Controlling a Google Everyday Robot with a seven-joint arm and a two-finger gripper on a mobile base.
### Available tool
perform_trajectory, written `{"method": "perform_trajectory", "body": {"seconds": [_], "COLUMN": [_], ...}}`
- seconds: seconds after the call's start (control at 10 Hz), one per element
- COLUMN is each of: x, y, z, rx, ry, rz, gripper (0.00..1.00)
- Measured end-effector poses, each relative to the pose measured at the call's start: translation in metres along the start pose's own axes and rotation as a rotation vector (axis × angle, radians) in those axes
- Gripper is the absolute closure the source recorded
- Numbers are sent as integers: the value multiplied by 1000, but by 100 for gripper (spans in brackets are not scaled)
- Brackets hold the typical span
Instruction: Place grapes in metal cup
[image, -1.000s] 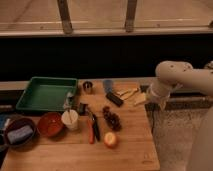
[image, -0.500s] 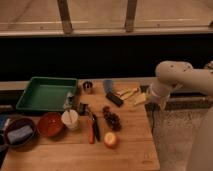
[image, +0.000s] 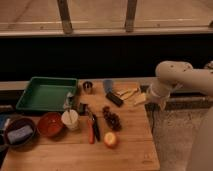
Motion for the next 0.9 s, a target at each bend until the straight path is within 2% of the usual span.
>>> {"method": "perform_trajectory", "body": {"seconds": [0.6,0.7,0.9], "x": [-1,-3,-21], "y": [0,-1,12], "z": [0,1,9], "rx": [-1,-1,-7], "ry": [0,11,54], "rz": [0,-7,-39], "gripper": [20,20,20]}}
